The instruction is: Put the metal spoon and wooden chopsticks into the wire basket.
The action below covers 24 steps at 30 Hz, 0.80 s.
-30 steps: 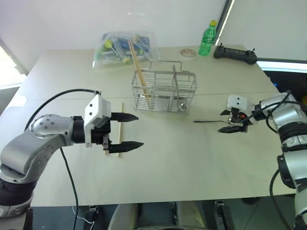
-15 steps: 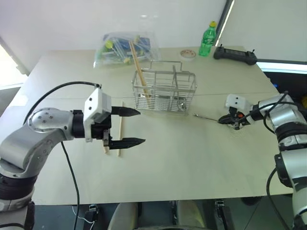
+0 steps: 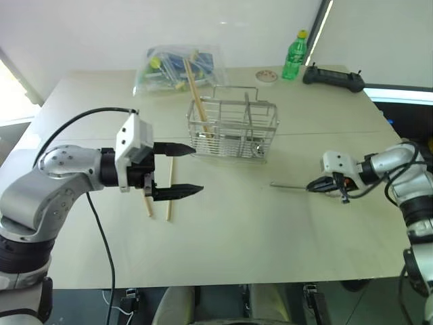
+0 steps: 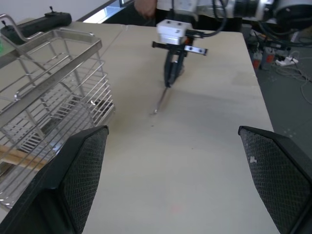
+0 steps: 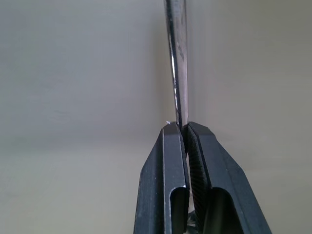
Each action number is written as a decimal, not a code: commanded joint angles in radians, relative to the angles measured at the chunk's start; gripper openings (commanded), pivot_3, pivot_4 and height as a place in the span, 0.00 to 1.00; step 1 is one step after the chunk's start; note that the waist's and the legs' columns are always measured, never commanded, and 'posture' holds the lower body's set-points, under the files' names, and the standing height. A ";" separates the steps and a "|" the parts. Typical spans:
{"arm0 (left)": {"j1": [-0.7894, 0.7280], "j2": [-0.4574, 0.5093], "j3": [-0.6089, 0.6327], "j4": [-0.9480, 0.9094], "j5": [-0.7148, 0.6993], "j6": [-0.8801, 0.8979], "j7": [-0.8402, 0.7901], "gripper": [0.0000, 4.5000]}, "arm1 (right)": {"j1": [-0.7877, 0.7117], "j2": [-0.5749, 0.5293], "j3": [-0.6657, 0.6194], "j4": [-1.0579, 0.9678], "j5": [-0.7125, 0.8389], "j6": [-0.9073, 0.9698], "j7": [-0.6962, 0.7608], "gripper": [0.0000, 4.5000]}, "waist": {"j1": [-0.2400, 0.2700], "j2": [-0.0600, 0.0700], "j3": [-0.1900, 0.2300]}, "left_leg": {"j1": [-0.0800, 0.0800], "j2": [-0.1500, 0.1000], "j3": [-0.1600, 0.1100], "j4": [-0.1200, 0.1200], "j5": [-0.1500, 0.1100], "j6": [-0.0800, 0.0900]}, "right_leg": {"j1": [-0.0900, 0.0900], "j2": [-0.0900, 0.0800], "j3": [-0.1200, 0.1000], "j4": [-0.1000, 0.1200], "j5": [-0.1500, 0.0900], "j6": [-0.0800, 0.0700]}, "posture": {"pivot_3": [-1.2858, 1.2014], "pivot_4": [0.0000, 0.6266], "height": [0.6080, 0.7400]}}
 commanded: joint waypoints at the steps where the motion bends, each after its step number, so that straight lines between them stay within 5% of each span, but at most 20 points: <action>1: -0.023 -0.010 0.029 0.002 -0.010 -0.016 0.011 1.00 | 0.076 -0.024 -0.153 -0.350 0.206 0.257 -0.071 0.01 | -0.002 0.000 0.000 | 0.000 0.000 0.000 0.000 0.000 0.000 | 0.000 0.000 0.001 0.000 0.000 0.000 | 0.52 0.24 0.62; 6: -0.042 -0.029 0.024 0.027 0.004 -0.029 0.023 1.00 | -0.070 0.102 -0.319 -0.598 0.497 0.715 -0.397 0.01 | -0.002 -0.001 0.000 | 0.001 0.003 -0.001 0.002 0.000 0.000 | -0.001 0.000 0.002 0.001 -0.001 -0.005 | 0.52 0.24 0.62; 11: -0.063 -0.041 0.011 0.046 0.010 -0.040 0.025 1.00 | -0.280 0.272 -0.370 -0.604 0.578 0.886 -0.704 0.01 | 0.009 -0.005 -0.002 | -0.001 0.003 -0.003 0.002 0.000 0.000 | -0.001 0.000 0.000 0.000 -0.001 -0.006 | 0.52 0.24 0.62; 24: -0.080 -0.045 0.037 0.036 0.000 -0.026 0.050 1.00 | -0.349 0.550 -0.262 -0.385 0.413 0.663 -0.955 0.01 | -0.004 -0.005 -0.002 | -0.004 0.000 -0.001 -0.001 0.000 0.000 | -0.007 0.001 0.001 0.002 0.002 -0.002 | 0.52 0.24 0.62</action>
